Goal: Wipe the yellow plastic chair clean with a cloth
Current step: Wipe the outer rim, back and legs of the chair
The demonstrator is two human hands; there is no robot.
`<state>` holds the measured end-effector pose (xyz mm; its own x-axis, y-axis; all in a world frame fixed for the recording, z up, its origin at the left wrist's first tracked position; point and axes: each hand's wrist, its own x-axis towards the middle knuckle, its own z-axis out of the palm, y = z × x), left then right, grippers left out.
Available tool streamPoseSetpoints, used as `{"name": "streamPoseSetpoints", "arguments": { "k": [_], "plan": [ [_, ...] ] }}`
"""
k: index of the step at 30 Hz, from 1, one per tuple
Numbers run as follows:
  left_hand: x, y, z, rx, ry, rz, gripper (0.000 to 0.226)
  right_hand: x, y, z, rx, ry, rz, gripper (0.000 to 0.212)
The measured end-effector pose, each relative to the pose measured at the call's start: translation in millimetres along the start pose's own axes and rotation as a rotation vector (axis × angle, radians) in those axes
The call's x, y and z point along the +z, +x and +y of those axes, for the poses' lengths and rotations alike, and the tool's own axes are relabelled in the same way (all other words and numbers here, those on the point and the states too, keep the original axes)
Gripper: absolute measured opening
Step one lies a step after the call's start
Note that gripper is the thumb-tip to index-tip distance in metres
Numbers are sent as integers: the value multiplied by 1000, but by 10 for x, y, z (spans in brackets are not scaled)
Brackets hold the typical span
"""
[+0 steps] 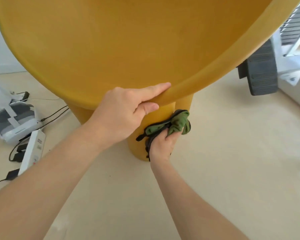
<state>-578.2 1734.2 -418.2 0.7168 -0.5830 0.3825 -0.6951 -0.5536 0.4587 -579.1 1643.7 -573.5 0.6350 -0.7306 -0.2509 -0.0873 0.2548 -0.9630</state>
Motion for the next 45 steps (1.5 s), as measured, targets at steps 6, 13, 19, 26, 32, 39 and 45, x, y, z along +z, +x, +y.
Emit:
{"name": "streamPoseSetpoints", "arguments": {
  "k": [6,13,19,26,32,39,45],
  "plan": [
    [31,-21,5,19,13,44,47,-427,129,-517,272,64,-212,57],
    [94,131,238,13,-10,-9,52,-516,-418,-1168,137,537,-399,69],
    [253,382,559,89,117,38,44,-731,-214,-1321,181,756,-253,53],
    [-10,124,560,-143,180,-19,34,-1031,218,-1870,-205,746,-231,54],
    [-455,163,947,-260,162,-11,64,-1042,68,-1872,-401,533,-394,49],
    [18,1170,1572,-95,276,374,41,-960,626,-2231,-536,457,-351,50],
    [-272,639,1389,-118,47,365,33,-693,1323,-2213,-399,331,-409,52]
  ]
}}
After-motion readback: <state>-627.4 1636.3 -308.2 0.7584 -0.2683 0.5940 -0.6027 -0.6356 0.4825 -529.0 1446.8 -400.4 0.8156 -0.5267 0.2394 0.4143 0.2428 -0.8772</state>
